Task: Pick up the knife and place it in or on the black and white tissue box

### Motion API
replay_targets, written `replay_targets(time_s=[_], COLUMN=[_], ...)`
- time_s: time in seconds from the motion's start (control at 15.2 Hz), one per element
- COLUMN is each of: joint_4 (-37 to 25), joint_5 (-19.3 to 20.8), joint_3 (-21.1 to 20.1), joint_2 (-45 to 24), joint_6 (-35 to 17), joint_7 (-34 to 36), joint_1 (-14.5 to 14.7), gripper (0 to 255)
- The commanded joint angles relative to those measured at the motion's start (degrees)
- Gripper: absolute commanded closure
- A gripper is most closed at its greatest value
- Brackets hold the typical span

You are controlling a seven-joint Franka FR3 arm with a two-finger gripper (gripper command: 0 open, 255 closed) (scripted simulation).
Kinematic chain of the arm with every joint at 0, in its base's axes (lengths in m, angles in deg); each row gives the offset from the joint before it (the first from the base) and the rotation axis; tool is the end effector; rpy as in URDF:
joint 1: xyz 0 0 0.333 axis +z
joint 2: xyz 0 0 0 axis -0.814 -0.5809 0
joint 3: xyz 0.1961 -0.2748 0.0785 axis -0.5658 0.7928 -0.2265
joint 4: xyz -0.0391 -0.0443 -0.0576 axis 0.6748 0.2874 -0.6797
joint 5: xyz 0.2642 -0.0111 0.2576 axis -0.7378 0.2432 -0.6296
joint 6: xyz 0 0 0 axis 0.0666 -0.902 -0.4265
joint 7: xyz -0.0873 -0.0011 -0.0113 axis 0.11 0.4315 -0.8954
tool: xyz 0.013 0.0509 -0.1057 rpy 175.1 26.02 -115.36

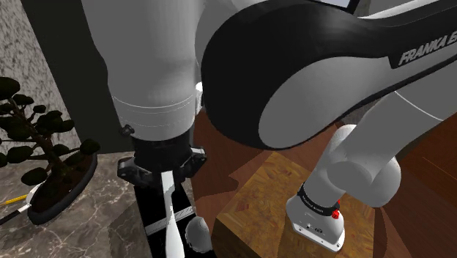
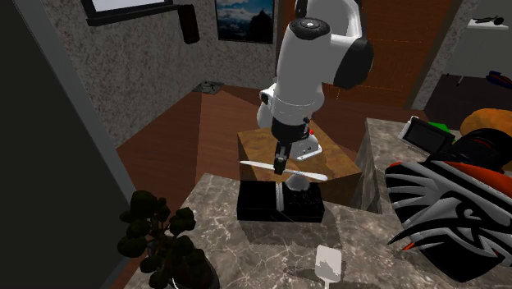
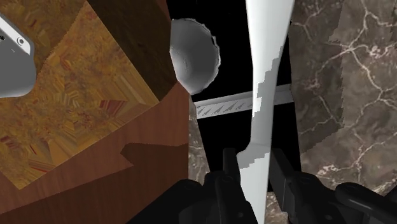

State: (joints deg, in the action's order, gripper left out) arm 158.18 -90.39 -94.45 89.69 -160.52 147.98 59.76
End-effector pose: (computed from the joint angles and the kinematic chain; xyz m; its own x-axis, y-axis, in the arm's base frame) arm 0.2454 0.4175 0.5249 0.8506 -0.5182 0.0887 -0.5231 -0.8511 0.0443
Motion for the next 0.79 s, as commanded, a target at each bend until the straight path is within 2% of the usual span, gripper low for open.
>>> replay_targets(time_s=[0.0,0.73], joint_4=[1.46,7.4], joint_5=[-0.14,1.93], joint_3=[-0.14,-2.16], joint_2=[0.06,-3.09], joint_6=[-1.43,-9.56], joint_7=[0.13,2.4], joint_1=[0.11,-0.29], gripper=[255,255])
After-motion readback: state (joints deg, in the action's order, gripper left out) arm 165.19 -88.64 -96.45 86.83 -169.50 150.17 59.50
